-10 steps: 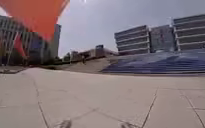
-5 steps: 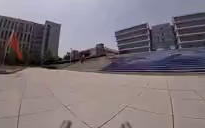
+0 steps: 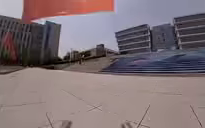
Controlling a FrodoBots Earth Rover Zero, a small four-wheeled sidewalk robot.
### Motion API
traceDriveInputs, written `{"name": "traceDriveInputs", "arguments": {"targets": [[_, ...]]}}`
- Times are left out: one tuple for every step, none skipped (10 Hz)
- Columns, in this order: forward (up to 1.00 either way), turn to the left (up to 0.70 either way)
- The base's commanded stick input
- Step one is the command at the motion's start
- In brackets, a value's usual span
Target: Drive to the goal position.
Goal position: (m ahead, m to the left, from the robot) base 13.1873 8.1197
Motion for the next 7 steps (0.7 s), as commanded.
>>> {"name": "traceDriveInputs", "arguments": {"targets": [[1.0,-0.01],[1.0,-0.01],[1.0,-0.01],[1.0,-0.01],[1.0,-0.01],[1.0,-0.01],[1.0,-0.01]]}}
